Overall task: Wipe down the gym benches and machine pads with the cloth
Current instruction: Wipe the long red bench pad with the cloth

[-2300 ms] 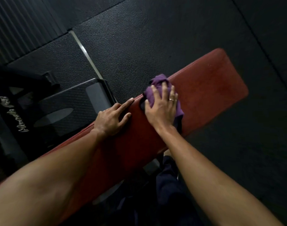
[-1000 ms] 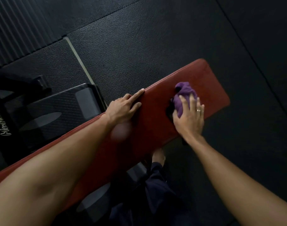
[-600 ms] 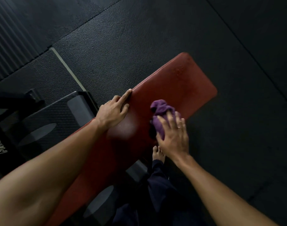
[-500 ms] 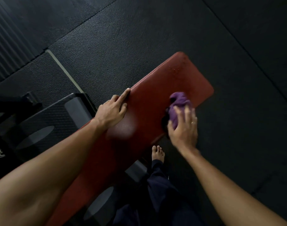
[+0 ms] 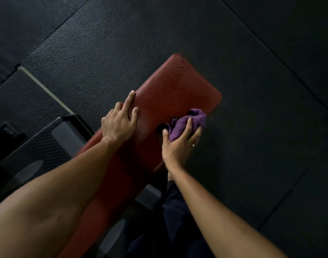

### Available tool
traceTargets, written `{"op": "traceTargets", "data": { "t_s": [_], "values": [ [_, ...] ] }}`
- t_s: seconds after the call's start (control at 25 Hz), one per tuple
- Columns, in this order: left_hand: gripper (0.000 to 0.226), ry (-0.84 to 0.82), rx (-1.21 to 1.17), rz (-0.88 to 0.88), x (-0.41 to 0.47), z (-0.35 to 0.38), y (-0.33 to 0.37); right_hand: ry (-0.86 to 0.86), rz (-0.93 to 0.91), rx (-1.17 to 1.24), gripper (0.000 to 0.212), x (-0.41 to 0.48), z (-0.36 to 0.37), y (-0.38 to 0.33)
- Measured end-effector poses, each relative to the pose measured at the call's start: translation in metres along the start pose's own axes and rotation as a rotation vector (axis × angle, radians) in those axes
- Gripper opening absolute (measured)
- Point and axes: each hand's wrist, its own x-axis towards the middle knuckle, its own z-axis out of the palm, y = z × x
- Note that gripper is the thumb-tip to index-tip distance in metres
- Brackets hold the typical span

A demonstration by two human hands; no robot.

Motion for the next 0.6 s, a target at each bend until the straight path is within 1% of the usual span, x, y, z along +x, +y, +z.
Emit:
{"op": "traceTargets", "data": {
  "t_s": [0.12,0.16,0.2,0.28,0.4,0.48,0.52,0.56,0.6],
  "values": [
    [0.059,0.027,-0.006,0.002,0.001,0.002,0.0,-0.017,0.047,-0.119,0.086,0.06,-0.008,-0.021],
    [0.059,0.027,-0.008,0.002,0.002,0.002,-0.001,-0.019,0.024,-0.159,0.082,0.068,-0.008,-0.028],
    [0.06,0.022,-0.012,0.0,0.004,0.003,-0.002,-0.005,-0.043,-0.202,0.077,0.07,-0.007,-0.036],
    [0.06,0.017,-0.014,-0.004,0.005,0.006,-0.005,-0.03,-0.295,-0.294,0.071,0.057,-0.003,-0.041],
    [0.062,0.023,0.011,-0.002,0.003,0.006,-0.004,-0.267,-0.748,-0.389,0.07,0.033,-0.016,-0.014],
    [0.062,0.015,0.008,-0.008,0.005,0.006,-0.004,-0.35,-0.956,-0.478,0.073,0.046,-0.04,0.011],
    [0.062,0.012,0.009,-0.004,0.005,0.006,-0.004,-0.351,-0.979,-0.511,0.074,0.061,-0.048,0.016],
    [0.062,0.011,0.013,0.0,0.004,0.006,-0.004,-0.333,-0.935,-0.536,0.073,0.077,-0.052,0.014],
    [0.062,0.011,0.015,0.002,0.004,0.005,-0.005,-0.3,-0.847,-0.543,0.072,0.092,-0.048,0.002]
  ]
}}
